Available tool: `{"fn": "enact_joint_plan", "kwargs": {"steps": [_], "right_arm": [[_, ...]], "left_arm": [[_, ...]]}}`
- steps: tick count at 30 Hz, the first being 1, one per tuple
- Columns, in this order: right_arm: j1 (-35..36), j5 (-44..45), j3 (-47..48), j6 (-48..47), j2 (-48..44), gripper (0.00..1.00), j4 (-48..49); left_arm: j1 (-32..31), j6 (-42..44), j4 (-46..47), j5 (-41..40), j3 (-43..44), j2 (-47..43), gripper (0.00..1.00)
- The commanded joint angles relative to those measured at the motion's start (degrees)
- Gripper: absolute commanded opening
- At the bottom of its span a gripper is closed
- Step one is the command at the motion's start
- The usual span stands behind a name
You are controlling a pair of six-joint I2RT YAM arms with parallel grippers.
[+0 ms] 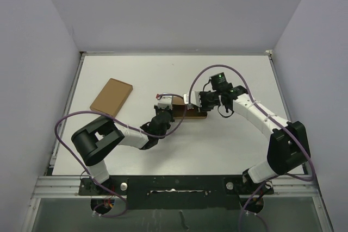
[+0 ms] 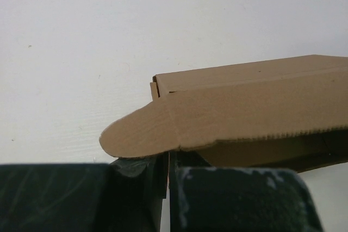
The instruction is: Fold the paper box
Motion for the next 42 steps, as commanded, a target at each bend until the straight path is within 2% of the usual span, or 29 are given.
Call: {"fn": "enact_joint_plan", "kwargs": {"steps": [1,5,13,21,27,30,32,36,38,42], "right_arm": [[1.2,2.4,-1.0,0.3,-0.2,0.28,4.2],[1.2,2.5,-2.7,0.0,-1.5,0.14,6.0],[0.3,0.8,-4.2,0.5,-2.9,0.0,7.4],[-0.2,0.0,-5.4,0.7,-3.6,0.0,8.4],[-1.0,-0.9,-5.8,1.0,-4.0,0.0,8.6],[-1.4,-1.3,-5.8,1.0,-4.0,0.0,8.3],[-1.7,-1.6,-5.8,1.1,-4.1,0.0,8.2],[-2.3,-2.3,-5.8,1.3,-4.3,0.0,8.1],[-2.4,-2.6,-5.8,1.4,-4.3,0.0,8.1],[-2.5,-3.1,-6.0,1.3,-4.5,0.0,8.2]], "left_arm": [[-0.7,0.3,-0.5,0.3,1.9,-2.7,0.0],[-0.8,0.1,-0.6,0.4,1.6,-3.0,0.0],[-0.8,-2.0,-1.0,2.6,0.5,-4.3,0.0],[-0.8,-4.0,-3.0,4.7,-0.9,-7.5,0.21],[-0.8,-4.5,-5.0,10.0,-3.8,-13.0,0.47],[-0.3,-3.9,-6.1,16.1,-6.8,-17.2,0.63],[0.8,-3.8,-8.0,24.0,-8.9,-21.1,0.7],[6.7,-7.6,-17.1,42.6,-10.0,-30.3,0.72],[11.9,-10.5,-21.2,51.6,-9.8,-34.2,0.72],[21.0,-16.7,-25.9,64.7,-8.8,-39.8,0.72]]}}
